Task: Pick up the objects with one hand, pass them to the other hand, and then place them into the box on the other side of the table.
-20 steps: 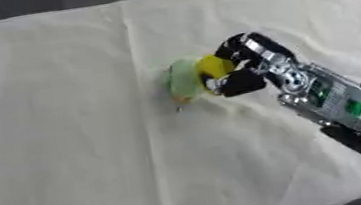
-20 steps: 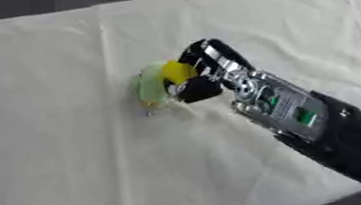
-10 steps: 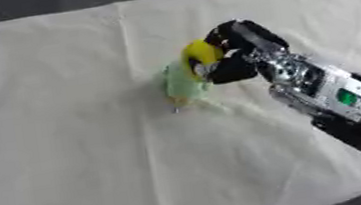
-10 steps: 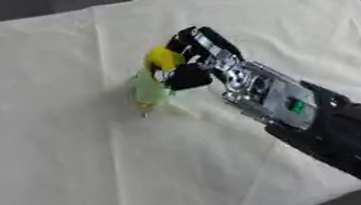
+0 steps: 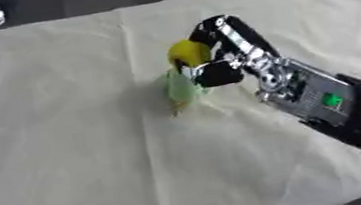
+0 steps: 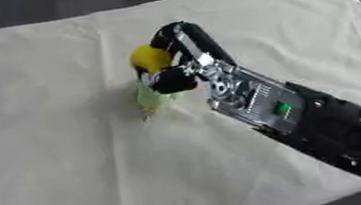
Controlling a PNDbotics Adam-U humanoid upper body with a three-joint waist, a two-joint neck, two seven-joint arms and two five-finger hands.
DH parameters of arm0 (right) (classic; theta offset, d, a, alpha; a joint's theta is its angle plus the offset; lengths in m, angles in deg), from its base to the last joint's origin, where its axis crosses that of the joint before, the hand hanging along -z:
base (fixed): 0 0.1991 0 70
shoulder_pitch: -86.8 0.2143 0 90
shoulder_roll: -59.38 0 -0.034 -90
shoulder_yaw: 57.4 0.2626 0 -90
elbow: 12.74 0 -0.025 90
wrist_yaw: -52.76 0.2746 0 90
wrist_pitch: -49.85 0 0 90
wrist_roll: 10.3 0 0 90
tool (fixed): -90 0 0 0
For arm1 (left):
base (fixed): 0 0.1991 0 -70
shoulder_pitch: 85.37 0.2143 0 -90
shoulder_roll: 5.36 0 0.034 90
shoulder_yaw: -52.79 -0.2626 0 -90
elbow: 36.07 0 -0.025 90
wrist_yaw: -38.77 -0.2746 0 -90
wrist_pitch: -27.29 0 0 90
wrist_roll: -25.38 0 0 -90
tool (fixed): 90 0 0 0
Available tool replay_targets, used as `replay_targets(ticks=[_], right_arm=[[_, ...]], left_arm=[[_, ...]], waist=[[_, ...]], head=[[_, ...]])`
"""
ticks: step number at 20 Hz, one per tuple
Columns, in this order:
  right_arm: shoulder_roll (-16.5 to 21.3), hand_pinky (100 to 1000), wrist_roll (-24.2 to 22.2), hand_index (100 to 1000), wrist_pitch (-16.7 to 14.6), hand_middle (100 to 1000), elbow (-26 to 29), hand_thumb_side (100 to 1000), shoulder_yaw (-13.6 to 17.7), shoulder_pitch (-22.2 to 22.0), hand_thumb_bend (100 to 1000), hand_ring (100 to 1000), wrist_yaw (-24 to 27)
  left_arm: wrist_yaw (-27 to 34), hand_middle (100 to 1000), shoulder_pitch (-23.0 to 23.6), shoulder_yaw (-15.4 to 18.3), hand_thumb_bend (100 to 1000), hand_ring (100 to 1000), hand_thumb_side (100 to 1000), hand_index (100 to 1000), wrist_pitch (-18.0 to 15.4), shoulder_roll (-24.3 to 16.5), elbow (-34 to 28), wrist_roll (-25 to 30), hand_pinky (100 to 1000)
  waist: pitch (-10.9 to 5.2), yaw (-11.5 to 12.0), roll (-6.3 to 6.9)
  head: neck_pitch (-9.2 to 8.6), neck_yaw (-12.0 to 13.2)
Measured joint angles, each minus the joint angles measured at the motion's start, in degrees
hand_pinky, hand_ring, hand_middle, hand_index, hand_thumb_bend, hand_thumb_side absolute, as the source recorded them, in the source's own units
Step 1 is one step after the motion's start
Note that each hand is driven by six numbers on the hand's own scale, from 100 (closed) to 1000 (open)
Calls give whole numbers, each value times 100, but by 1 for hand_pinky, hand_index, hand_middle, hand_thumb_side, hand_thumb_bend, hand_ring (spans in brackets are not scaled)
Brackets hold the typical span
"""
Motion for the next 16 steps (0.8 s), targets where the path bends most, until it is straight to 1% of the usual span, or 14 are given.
replay_targets(ticks=[4, 8, 10, 16], right_arm=[[-5, 362, -115, 523, 21, 451, 1, 100, -58, 100, 259, 525, -362], [-26, 365, -245, 524, -1, 452, 3, 100, -124, 194, 257, 526, -689], [-45, 366, -303, 524, -12, 452, 3, 100, -140, 224, 256, 526, -830], [-121, 380, -469, 528, -156, 455, 5, 100, -171, 321, 256, 532, -1289]], left_arm=[[86, 746, -91, -195, 405, 722, 588, 760, 280, 127, -52, 256, 831], [150, 746, -205, -340, 397, 721, 627, 760, 488, 293, -64, 447, 832], [202, 747, -249, -409, 397, 721, 630, 761, 587, 388, -67, 528, 833], [313, 752, -338, -564, 407, 725, 678, 767, 801, 628, -104, 732, 840]], waist=[[0, 49, 7], [0, 99, 7], [0, 105, 7], [0, 153, 16]], head=[[-1, -15], [-1, -18], [-1, -26], [-1, -65]])
